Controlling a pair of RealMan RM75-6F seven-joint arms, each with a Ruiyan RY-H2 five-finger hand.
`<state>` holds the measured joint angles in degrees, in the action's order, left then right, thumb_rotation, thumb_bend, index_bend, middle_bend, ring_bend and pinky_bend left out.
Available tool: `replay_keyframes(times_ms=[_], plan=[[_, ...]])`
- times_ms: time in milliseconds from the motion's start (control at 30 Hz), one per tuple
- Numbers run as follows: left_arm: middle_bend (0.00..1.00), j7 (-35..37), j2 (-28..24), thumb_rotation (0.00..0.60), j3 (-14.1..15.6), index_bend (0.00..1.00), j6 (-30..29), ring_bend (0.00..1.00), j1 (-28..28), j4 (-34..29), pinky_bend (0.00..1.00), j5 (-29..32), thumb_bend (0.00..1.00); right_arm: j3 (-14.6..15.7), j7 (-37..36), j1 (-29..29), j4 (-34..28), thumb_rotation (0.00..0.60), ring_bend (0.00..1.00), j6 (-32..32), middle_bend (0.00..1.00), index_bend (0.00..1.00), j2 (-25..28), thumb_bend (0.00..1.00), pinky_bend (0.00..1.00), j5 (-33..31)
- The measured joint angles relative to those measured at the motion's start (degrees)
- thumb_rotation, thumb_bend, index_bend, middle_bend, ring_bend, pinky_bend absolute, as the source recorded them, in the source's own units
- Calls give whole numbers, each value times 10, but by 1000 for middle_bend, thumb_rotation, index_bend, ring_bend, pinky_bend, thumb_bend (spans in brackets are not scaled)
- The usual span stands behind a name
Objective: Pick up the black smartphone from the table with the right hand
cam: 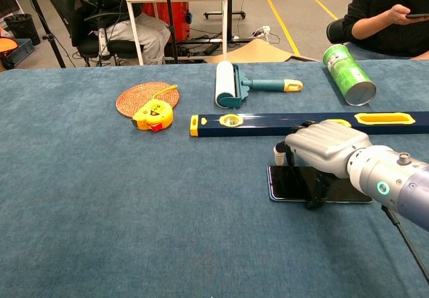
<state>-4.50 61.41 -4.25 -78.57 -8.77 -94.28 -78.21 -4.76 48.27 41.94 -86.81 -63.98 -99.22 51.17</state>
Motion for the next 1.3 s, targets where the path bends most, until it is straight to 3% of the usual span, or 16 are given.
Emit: replay_keyframes(times_ms=[433,667,967,1300], plan=[[0,1,-1,600,1,0,-2,0,1,-2,0,-3,0,-2,-151,-29,-22,600,150,-26,533,515,32,27,0,128],[0,-1,0,600,2,0,0,0,0,-2,0,-2,0,-8,-278,-47,-15,600,156,-42,534,515,43,26,0,190],[0,-12,4,600,4,0,1,0,-1,-4,0,-2,0,-18,-520,-81,38,600,146,-91,526,504,39,33,0,267],[0,-23,7,600,6,0,-2,0,0,-8,0,-5,0,-30,-791,-118,94,600,141,-129,516,497,18,65,0,309]])
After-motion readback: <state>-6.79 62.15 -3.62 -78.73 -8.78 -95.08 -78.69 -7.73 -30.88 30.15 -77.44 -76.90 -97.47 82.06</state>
